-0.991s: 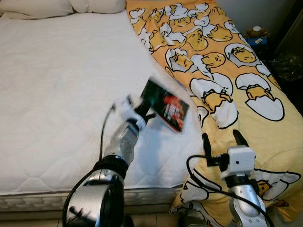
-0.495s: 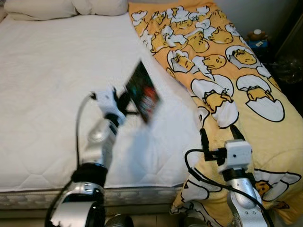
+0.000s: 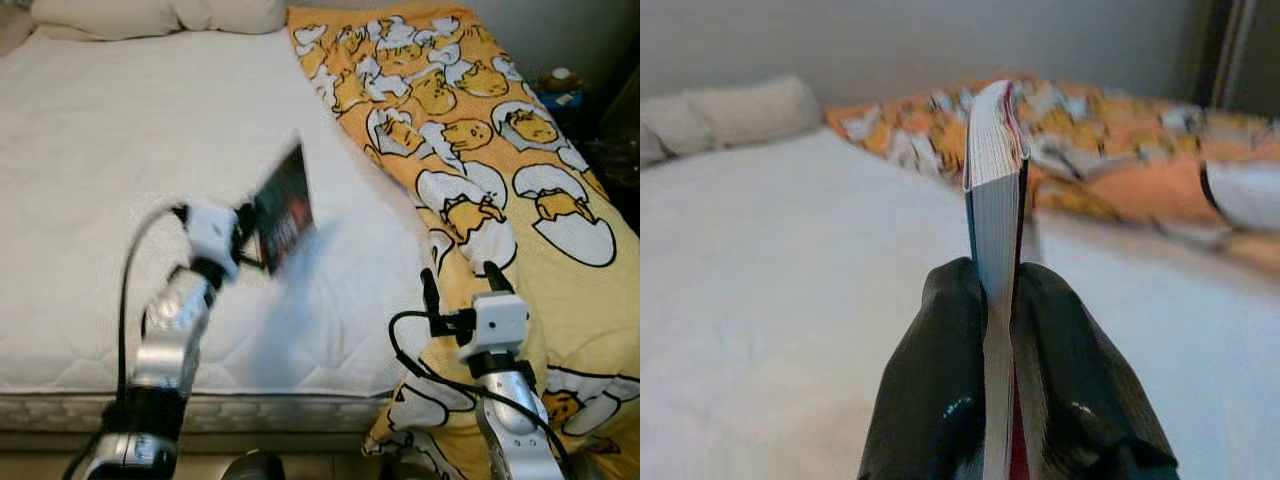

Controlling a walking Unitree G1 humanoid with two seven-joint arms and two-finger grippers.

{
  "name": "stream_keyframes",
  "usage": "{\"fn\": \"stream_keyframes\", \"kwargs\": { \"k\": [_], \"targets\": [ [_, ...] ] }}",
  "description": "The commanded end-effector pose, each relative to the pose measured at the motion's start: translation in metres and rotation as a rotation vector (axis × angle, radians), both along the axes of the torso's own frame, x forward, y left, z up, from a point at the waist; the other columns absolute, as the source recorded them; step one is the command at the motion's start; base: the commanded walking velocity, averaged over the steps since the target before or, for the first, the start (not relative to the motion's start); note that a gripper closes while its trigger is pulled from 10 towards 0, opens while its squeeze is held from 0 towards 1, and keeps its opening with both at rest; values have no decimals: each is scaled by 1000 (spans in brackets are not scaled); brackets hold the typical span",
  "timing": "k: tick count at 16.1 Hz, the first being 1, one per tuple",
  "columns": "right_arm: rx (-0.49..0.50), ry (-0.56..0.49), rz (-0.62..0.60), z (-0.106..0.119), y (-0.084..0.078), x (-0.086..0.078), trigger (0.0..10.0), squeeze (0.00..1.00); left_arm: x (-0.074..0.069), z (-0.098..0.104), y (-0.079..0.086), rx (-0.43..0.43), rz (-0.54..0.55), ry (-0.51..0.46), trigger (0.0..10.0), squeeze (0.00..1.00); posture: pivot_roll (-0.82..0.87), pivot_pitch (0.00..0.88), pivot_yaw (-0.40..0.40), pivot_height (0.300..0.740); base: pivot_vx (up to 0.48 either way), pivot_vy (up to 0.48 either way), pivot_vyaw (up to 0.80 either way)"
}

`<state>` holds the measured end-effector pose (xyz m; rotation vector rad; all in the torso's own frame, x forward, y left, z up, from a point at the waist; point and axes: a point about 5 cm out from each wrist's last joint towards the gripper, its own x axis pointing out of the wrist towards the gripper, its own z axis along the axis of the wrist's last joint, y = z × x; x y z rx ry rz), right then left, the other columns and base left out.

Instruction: Clean up the room

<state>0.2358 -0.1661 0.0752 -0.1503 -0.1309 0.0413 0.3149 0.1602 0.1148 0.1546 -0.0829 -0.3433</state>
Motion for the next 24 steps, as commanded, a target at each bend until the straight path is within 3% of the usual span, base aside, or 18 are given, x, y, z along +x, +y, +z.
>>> {"fn": "stream_keyframes", "kwargs": {
  "k": [1, 3, 6, 7, 12, 17, 20, 24],
  "targets": [
    [22, -16, -9, 2, 1, 4, 10000, 149, -2, 7, -3, 42, 4, -64, 0, 0, -109, 23, 41, 736, 0, 0, 0],
    [23, -20, -2, 2, 2, 6, 10000, 149, -7, 0, -9, 68, -6, -48, 0, 0, -105, 20, 38, 736, 0, 0, 0],
    [22, -21, -1, 2, 1, 8, 10000, 149, -9, -4, -15, 31, 1, -10, 0, 0, -106, 18, 36, 736, 0, 0, 0],
    [21, -24, -1, 2, 1, 9, 10000, 145, -7, -7, -19, 1, 30, 25, 10000, 0, -109, 17, 36, 736, 0, 0, 0],
    [19, -28, -4, 2, 0, 9, 10000, 149, -2, -5, -33, -93, 65, 51, 10000, 0, -115, 8, 39, 736, 0, 0, 0],
    [16, -33, -4, 2, -1, 12, 10000, 149, 2, 1, -39, -56, 22, 35, 10000, 0, -120, 0, 42, 736, 0, 0, 0],
    [17, -35, -1, 2, 0, 12, 10000, 145, 1, 1, -45, -34, -47, 29, 10000, 0, -123, 0, 43, 736, 0, 480, 0],
    [19, -41, -1, 2, 1, 13, 10000, 149, 2, 0, -47, -44, -54, 46, 10000, 0, -125, 0, 47, 736, 0, 480, 0]
  ]
}}
